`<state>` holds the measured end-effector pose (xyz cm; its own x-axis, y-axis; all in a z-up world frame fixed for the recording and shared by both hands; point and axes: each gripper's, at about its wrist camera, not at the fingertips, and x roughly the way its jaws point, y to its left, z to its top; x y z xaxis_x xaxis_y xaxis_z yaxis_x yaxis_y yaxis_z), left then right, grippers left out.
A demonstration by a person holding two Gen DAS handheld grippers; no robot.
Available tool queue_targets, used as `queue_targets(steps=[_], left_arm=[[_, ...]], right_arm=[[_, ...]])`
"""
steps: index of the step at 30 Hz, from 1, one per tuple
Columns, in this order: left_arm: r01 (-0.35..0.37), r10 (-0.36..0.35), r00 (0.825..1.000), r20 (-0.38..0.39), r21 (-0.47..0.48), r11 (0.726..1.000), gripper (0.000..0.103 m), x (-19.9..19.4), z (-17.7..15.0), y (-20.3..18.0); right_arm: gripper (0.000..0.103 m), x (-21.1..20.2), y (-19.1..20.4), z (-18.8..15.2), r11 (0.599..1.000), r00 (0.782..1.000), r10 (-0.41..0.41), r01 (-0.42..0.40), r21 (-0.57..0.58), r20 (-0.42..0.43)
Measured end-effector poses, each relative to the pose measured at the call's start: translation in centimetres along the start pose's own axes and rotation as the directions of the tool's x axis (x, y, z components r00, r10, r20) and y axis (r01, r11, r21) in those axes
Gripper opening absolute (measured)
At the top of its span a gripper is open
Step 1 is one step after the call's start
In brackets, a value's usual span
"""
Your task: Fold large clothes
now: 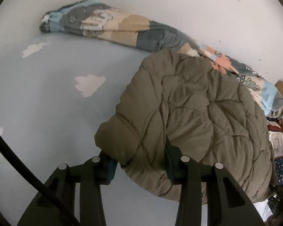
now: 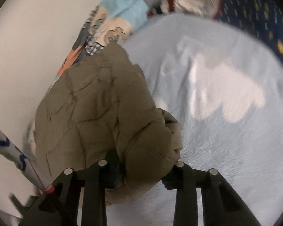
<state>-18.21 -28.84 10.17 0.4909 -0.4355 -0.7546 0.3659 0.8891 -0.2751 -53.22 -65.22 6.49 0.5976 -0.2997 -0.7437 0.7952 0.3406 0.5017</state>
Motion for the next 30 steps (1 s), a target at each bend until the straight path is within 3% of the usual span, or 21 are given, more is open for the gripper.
queue_targets(steps=[6, 12, 14, 15, 16, 17, 19, 21, 24, 26, 27, 30], left_arm=[[-0.024, 0.024, 1.0, -0.001, 0.02, 1.0, 0.042, -6.4, -3.6, 0.6], [-0.025, 0.024, 0.999, -0.042, -0.036, 0.999, 0.048, -10.3, -9.2, 3.7], [-0.038, 0.031, 0.996, -0.085, -0.083, 0.996, 0.063, -11.2, -10.5, 5.1], [-0.044, 0.031, 0.993, -0.114, -0.112, 0.993, 0.064, -11.7, -10.8, 5.9], [-0.039, 0.023, 0.993, -0.12, -0.134, 0.99, 0.064, -12.7, -11.3, 6.5], [-0.028, 0.011, 0.994, -0.105, -0.162, 0.986, 0.064, -14.0, -11.7, 7.3], [-0.039, 0.031, 0.998, -0.053, -0.151, 0.988, 0.064, -16.6, -12.2, 7.6], [-0.057, 0.059, 0.998, 0.023, -0.074, 0.996, 0.064, -19.7, -12.9, 6.8], [-0.08, 0.063, 0.987, 0.147, 0.116, 0.99, 0.067, -24.7, -14.8, 3.5], [-0.106, 0.042, 0.971, 0.237, 0.266, 0.958, 0.081, -28.5, -17.0, 1.1], [-0.116, 0.028, 0.962, 0.272, 0.311, 0.943, 0.083, -30.0, -18.1, 0.2], [-0.148, -0.021, 0.928, 0.372, 0.421, 0.895, 0.088, -34.8, -20.8, -2.2]], right_arm=[[0.031, -4.3, 0.1, -1.2, 1.0, 1.0, -0.017, 0.017, 0.003, 0.013], [0.035, -7.9, -4.4, -4.7, 0.99, 0.996, 0.045, -0.035, 0.136, -0.072], [0.043, -8.7, -5.8, -6.0, 0.984, 0.994, 0.052, -0.035, 0.176, -0.095], [0.047, -9.1, -6.4, -6.5, 0.981, 0.993, 0.051, -0.031, 0.194, -0.103], [0.057, -9.4, -7.2, -7.0, 0.976, 0.992, 0.039, -0.012, 0.218, -0.118], [0.067, -9.8, -7.7, -7.3, 0.971, 0.991, 0.03, 0.002, 0.24, -0.128], [0.073, -11.8, -9.5, -8.1, 0.946, 0.993, 0.069, -0.034, 0.321, -0.098], [0.075, -14.0, -10.1, -8.9, 0.939, 0.995, 0.073, -0.043, 0.341, -0.075], [0.075, -18.1, -8.7, -10.5, 0.973, 0.998, 0.063, -0.059, 0.222, -0.011], [0.075, -20.9, -6.4, -12.2, 0.996, 0.998, 0.039, -0.043, 0.081, 0.048], [0.075, -22.4, -4.5, -13.5, 0.999, 0.996, 0.028, -0.026, -0.02, 0.084], [0.081, -27.7, 1.7, -18.5, 0.945, 0.979, 0.009, 0.059, -0.322, 0.203]])
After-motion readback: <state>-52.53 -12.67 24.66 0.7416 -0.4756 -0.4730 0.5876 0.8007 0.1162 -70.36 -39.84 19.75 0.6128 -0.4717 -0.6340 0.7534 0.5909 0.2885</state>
